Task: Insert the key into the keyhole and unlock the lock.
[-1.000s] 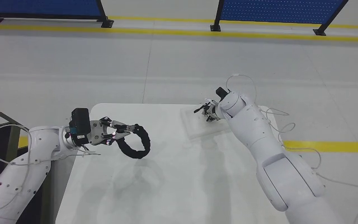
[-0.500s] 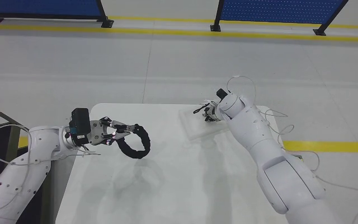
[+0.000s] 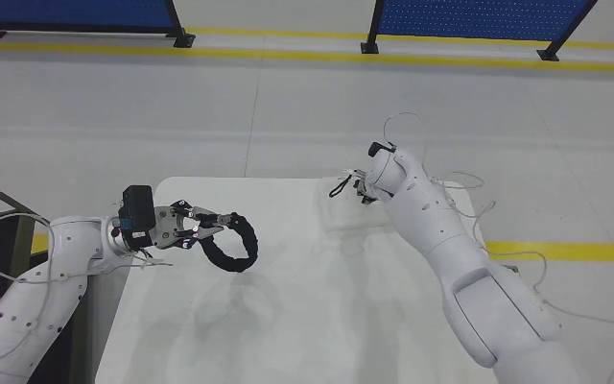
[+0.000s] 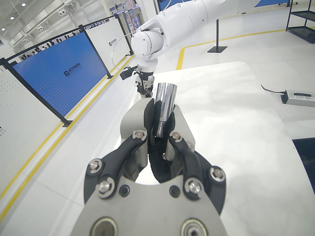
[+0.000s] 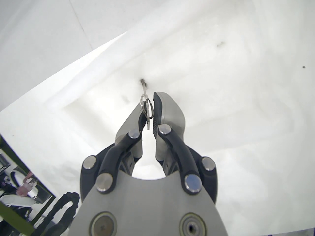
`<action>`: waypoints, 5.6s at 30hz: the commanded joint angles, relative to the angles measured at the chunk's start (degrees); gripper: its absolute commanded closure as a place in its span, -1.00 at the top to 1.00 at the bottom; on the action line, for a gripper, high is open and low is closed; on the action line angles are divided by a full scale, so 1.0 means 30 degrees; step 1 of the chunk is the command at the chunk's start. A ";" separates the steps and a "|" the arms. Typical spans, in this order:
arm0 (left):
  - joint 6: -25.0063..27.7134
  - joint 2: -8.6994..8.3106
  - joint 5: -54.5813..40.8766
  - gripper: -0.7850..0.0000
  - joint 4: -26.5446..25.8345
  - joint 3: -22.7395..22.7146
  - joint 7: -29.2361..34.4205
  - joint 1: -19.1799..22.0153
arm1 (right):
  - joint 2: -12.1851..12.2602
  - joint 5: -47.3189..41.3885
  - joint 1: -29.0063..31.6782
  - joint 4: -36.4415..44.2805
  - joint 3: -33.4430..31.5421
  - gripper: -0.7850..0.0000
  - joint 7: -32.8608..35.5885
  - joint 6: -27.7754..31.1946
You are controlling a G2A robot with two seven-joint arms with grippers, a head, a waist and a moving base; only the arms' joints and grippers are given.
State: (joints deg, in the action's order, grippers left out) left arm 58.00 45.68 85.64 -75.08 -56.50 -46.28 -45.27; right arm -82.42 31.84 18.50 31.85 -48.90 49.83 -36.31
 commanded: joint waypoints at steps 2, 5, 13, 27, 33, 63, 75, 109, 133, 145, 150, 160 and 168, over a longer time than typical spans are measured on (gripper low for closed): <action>0.0000 0.0000 0.0000 -1.00 0.0000 0.0000 0.0000 0.0000 | 0.0065 0.0980 0.0177 0.0842 0.0398 -1.00 0.1072 -0.0641; 0.0000 0.0000 0.0000 -1.00 0.0000 0.0000 0.0000 0.0000 | 0.0188 0.1147 0.0431 0.1496 0.0318 -1.00 0.1734 -0.0521; 0.0000 0.0000 0.0000 -1.00 0.0000 0.0000 0.0000 0.0000 | 0.1163 0.2083 0.1654 0.5290 -0.0556 -1.00 0.4479 0.2000; 0.0000 0.0000 0.0000 -1.00 0.0000 0.0000 0.0000 0.0000 | 0.3805 0.3463 0.8449 1.8676 -0.5508 -1.00 1.0239 0.5646; 0.0000 0.0000 0.0000 -1.00 0.0000 0.0000 0.0000 0.0000 | 0.4254 0.1164 1.0596 2.1473 -0.7735 -1.00 1.0951 0.6360; -0.0961 0.0463 0.0368 -1.00 -0.2177 0.0921 0.1885 -0.0044 | 0.4806 -0.1200 1.2074 2.5180 -0.8367 -1.00 1.0562 0.4510; -0.3295 0.1545 0.3968 -1.00 -0.1240 0.3614 -0.1384 0.1586 | 0.6152 -0.2176 1.3606 2.9214 -0.8497 -1.00 1.0235 0.4181; -0.4733 0.2837 0.3103 -1.00 -0.0060 0.5296 -0.1137 0.1786 | 0.6937 0.3014 1.4160 3.4266 -0.6441 -1.00 1.0000 0.3976; -0.5691 0.4274 0.4177 -1.00 0.1506 0.6748 -0.2867 0.2906 | 0.6888 0.3124 1.3913 3.4266 -0.5506 -1.00 0.8879 0.2832; -0.5376 0.4398 0.4569 -1.00 0.1515 0.6556 -0.2945 0.2857 | 0.6975 0.3302 1.3961 3.4174 -0.5476 -1.00 0.8831 0.2784; -0.5261 0.4448 0.4691 -1.00 0.1500 0.6484 -0.2904 0.2832 | 0.6997 0.3407 1.3846 3.4151 -0.5377 -1.00 0.8894 0.2846; -0.5099 0.4544 0.4837 -1.00 0.1553 0.6332 -0.2872 0.2778 | 0.7012 0.3406 1.3606 3.3894 -0.5077 -1.00 0.8971 0.2924; -0.5198 0.4606 0.4984 -1.00 0.1595 0.6178 -0.2771 0.2705 | 0.7073 0.3505 1.3598 3.3932 -0.4958 -1.00 0.9160 0.3112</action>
State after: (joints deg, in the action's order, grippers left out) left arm 42.49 59.48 100.53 -70.28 -37.89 -54.60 -37.12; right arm -61.22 42.31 59.30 133.74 -63.85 77.18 -27.09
